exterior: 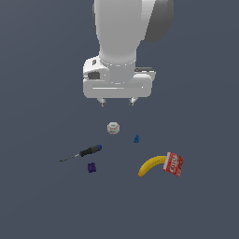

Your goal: Pick up a designated object from a clutter of objects.

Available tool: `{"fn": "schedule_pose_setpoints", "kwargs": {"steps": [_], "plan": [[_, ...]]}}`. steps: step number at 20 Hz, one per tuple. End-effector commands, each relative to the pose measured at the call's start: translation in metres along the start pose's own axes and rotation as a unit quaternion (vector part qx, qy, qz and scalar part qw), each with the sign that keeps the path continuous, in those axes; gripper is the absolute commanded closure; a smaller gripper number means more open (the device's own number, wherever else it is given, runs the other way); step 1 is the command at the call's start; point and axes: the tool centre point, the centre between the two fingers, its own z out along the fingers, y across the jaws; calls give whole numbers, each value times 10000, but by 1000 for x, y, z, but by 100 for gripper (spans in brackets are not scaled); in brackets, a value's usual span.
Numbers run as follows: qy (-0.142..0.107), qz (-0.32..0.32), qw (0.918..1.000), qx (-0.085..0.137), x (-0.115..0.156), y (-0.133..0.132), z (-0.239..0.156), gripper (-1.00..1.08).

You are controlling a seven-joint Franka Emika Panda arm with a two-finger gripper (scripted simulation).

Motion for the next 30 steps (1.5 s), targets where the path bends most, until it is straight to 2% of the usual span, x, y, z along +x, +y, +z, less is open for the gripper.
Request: {"fn": "schedule_pose_setpoints", "kwargs": {"steps": [1,9,17,30], "plan": [[0,0,10000,0,0,0,0,-92],[-203,-148,9997,78,-6,-31,15,-92],[-201,-63,9997,88,-3,-33,18,-92],[-181,858,9960,175,22,-52,41,-92]]}}
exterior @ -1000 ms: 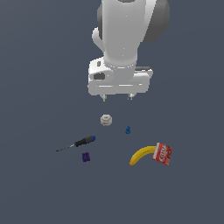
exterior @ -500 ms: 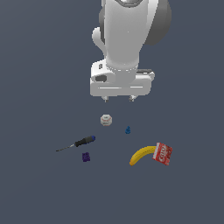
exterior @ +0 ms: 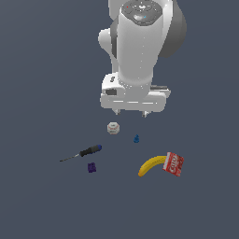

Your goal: Pick up a designated object from a clutter of objects.

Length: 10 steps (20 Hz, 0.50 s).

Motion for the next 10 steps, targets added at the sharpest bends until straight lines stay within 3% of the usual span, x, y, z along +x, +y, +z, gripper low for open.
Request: {"fn": "schedule_pose_setpoints", "kwargs": {"steps": [1,10], "plan": [[5,264,9996,27,6,-6,7,-92],[22,1349,9908,108,31,-31,37,-92]]}}
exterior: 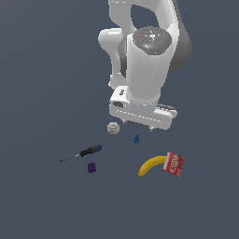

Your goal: Pick up a designated object from a clutter of objects.

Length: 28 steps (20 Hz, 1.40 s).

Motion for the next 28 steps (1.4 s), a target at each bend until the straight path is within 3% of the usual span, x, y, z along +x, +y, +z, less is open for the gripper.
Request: {"fn": "schedule_pose_setpoints", "kwargs": {"steps": [1,7,14,21,28], "plan": [[6,312,9995,19,5,-8,9,-92],[23,1039,9946,51,15,-28,32,-92],[56,1879,9821,73,24,-50,59,-92],[106,2699,9628,85,32,-71,88,-92],[178,3491,9369,95,38,-91,118,-92]]}}
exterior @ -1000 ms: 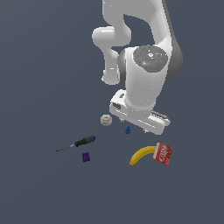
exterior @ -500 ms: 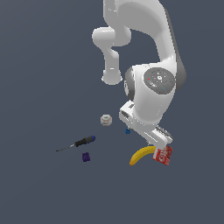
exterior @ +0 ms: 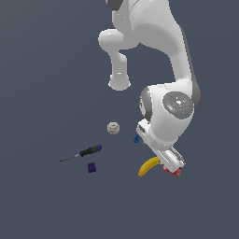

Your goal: Pick up a designated object from a clutter of objects.

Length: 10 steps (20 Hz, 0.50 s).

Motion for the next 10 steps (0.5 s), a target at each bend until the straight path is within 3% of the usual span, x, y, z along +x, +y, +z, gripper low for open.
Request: {"fn": "schedule_pose_setpoints", "kwargs": {"steps": [1,10], "plan": [[31,304,9995,12,-3,-7,11,-92],[136,1180,9929,57,-14,-24,44,-92]]}}
